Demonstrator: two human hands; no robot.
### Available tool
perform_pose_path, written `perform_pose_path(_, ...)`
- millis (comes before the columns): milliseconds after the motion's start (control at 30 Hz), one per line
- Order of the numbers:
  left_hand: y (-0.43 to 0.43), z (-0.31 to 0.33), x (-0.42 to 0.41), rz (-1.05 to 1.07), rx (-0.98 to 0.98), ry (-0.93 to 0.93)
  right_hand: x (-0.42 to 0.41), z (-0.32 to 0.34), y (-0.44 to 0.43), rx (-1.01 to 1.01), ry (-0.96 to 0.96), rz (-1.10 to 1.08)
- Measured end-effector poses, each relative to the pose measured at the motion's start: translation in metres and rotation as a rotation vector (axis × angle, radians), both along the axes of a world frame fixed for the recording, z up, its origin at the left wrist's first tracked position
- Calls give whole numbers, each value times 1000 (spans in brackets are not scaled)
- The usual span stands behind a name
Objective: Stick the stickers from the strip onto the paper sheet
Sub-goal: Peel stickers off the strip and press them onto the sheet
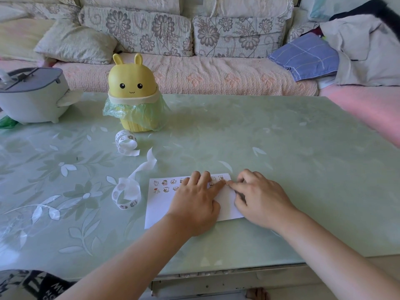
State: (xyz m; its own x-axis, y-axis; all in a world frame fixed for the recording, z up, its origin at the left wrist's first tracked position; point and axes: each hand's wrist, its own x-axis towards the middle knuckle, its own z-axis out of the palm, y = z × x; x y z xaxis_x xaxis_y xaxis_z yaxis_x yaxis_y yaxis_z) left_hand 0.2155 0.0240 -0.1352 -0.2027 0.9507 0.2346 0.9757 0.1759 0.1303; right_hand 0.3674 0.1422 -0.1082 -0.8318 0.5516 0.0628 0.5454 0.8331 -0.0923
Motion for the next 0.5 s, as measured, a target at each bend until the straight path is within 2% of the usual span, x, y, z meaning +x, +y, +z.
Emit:
perform_pose_path(233,-4,-4,0,-15,28,20,1,-2,-1,40,4,25)
perform_pose_path(400,-6,-3,1,-2,0,-35,1,-1,3,143,32,48)
perform_pose_path(500,-7,0,-2,-20,-48,-88,-3,7,0,105,27,17)
